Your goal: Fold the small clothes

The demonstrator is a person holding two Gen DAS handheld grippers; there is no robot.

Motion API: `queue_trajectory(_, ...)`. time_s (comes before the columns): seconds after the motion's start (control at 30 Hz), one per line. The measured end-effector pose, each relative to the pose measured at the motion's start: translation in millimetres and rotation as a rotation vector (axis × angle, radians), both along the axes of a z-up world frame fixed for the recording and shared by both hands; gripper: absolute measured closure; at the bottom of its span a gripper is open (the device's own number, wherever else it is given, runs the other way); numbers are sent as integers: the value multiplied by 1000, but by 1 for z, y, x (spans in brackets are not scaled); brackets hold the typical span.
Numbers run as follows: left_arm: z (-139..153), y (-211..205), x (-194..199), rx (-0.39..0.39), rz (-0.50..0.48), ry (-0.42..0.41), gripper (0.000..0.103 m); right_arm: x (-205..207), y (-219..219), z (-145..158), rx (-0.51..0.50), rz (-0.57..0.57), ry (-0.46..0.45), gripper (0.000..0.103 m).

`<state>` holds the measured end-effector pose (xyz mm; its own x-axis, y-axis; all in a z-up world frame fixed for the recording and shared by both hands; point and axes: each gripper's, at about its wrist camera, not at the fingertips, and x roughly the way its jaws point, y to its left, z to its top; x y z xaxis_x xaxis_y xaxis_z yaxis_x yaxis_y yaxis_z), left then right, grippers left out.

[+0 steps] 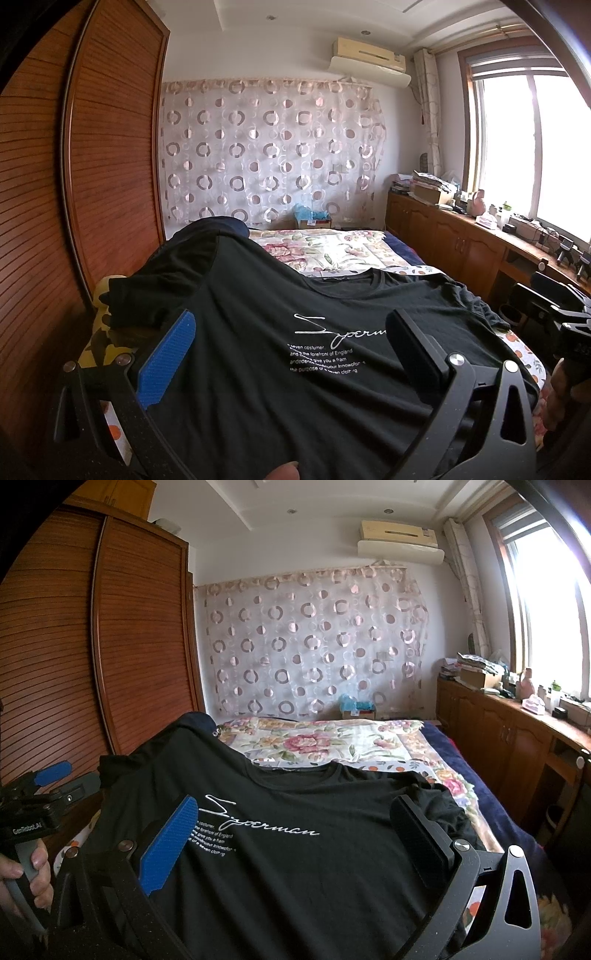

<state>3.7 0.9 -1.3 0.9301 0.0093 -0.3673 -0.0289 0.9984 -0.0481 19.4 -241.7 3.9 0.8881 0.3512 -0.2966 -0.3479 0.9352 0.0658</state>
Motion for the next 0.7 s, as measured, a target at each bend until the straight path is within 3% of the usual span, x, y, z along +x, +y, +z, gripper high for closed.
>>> queue_trajectory(0.7,1,-1,-1,3,1,-4,0,1,0,-1,2,-2,-2,0)
